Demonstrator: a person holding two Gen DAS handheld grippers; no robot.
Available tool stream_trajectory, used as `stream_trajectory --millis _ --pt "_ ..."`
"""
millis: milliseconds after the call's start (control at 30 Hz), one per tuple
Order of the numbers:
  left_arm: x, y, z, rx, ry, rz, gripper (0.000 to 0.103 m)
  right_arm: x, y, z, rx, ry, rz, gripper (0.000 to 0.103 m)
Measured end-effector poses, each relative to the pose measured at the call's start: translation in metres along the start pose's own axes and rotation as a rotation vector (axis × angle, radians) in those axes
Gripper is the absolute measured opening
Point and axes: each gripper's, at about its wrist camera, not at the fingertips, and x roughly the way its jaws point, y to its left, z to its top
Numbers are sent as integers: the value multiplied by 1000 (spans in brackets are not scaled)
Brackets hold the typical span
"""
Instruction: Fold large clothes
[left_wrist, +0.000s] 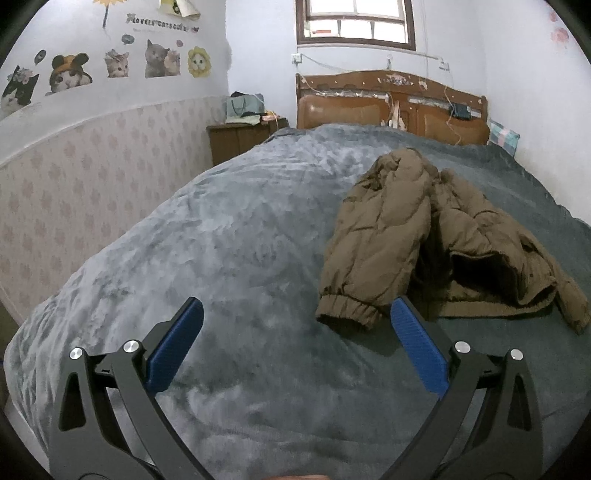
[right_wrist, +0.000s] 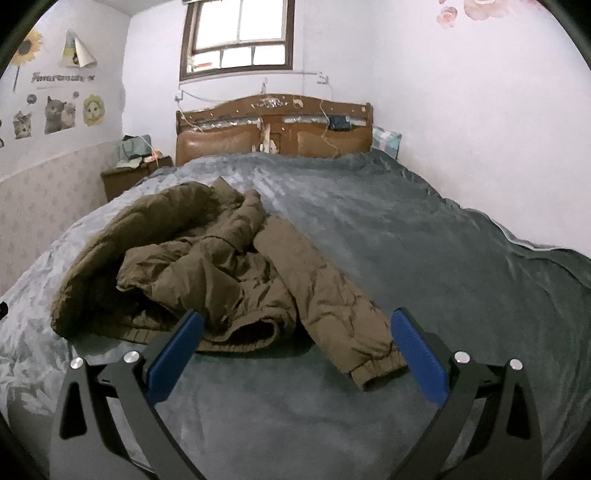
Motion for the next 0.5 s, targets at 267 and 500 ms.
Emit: stream_trajectory --millis 267,500 --pt "33 -36 -3 150 81 55 100 19 -12 0 36 83 -28 101" --pt "75 -58 7 213 120 93 100 49 -19 15 33 114 -32 101"
